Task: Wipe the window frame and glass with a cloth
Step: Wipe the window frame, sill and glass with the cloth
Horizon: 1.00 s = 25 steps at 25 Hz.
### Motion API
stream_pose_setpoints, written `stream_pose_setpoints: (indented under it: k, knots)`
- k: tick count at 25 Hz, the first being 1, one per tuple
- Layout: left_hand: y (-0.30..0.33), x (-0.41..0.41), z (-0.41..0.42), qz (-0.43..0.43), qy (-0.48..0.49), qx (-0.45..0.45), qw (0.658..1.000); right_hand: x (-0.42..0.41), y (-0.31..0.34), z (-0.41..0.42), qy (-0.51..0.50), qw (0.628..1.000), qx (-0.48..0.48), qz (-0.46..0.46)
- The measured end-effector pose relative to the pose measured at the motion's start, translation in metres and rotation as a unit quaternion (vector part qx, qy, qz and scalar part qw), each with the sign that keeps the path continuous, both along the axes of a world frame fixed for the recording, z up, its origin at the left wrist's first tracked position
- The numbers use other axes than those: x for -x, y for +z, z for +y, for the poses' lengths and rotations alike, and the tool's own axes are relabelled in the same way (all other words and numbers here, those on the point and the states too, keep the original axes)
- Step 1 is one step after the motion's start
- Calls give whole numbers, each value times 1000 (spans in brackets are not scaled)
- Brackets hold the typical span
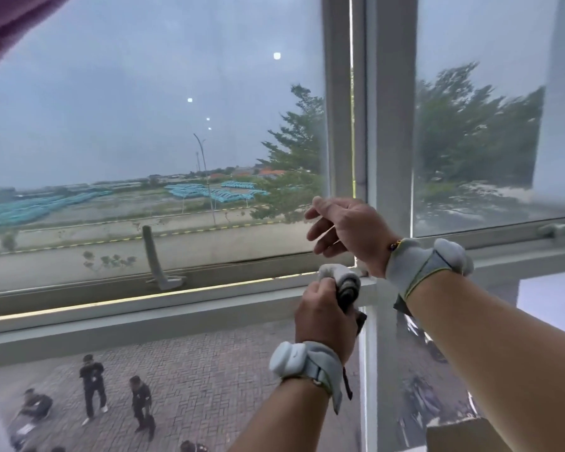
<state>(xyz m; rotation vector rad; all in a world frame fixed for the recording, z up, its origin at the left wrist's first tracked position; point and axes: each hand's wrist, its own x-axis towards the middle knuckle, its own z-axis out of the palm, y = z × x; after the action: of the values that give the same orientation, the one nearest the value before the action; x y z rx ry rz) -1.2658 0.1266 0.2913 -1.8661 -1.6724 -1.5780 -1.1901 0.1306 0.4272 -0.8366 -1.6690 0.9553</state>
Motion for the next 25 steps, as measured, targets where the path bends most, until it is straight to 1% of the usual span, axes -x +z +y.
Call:
stream_pose_setpoints:
  k: [5, 9, 11, 14, 15, 17, 18, 19, 21, 22, 25]
  knots:
    - [2, -52, 17, 9, -21, -12, 1000, -44, -2, -1, -23, 1000, 3, 12]
    - [12, -62, 13, -29, -38, 1, 999, -61, -11, -4, -54, 998, -7, 18]
    - [18, -49, 3, -102, -61, 25, 993, -65, -20, -7, -86, 996, -30, 9]
    - [21, -15, -12, -238, -90, 88, 963, -62, -42, -9, -118, 991, -53, -12]
    - [21, 1, -19, -284, -99, 93, 949, -56, -48, -10, -117, 992, -54, -14]
    - [20, 35, -38, -389, -135, 82, 908, -37, -61, -13, -101, 993, -58, -30]
    - [20, 52, -47, -426, -151, 77, 889, -27, -67, -15, -90, 993, -62, -46]
    - [20, 67, -59, -447, -164, 71, 876, -17, -73, -16, -78, 993, -66, -59]
    - [19, 111, -82, -446, -139, 39, 883, 9, -84, -15, -45, 995, -63, -70]
    - [17, 135, -90, -439, -109, 26, 892, 20, -87, -14, -34, 995, -57, -73]
    - [16, 230, -124, -422, 23, -17, 906, 68, -88, -13, 27, 995, -42, -85]
